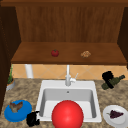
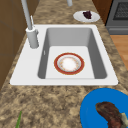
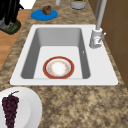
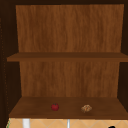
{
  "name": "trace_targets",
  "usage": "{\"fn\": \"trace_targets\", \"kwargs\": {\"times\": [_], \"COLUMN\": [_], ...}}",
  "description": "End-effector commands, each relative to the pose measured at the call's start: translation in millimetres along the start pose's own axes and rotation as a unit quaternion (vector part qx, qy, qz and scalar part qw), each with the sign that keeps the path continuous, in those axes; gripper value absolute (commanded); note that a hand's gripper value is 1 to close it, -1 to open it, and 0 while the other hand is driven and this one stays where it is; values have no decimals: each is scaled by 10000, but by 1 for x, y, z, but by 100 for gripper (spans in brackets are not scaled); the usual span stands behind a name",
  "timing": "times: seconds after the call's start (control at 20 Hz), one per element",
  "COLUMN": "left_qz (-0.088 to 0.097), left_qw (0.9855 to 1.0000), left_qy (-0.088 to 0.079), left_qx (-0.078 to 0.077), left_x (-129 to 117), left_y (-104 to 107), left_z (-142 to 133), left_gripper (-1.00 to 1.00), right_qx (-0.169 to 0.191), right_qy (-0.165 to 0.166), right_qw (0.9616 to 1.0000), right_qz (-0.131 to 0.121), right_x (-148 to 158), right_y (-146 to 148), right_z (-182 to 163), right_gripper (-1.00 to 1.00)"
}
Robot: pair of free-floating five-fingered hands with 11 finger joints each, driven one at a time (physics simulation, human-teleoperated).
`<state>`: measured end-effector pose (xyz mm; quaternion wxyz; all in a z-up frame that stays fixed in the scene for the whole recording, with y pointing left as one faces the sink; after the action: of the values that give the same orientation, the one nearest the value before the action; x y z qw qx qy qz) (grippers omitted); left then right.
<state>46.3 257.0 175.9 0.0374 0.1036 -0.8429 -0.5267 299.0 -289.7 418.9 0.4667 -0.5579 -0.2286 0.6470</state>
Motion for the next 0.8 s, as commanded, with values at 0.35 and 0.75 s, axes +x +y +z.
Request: {"fn": "trace_targets", "kwargs": {"times": [0.35, 0.75], "left_qz": [0, 0], "left_qw": [10000, 10000], "left_qy": [0, 0], "left_qx": [0, 0], "left_x": [0, 0], "left_y": [0, 0], "left_z": [0, 0], "left_gripper": [0, 0], "right_qx": [142, 245], "right_qy": [398, 534], "right_qw": [9949, 9893], "right_qz": [917, 1333], "right_x": [34, 45], "right_y": [22, 35], "right_z": [-40, -63], "right_gripper": [100, 100]}}
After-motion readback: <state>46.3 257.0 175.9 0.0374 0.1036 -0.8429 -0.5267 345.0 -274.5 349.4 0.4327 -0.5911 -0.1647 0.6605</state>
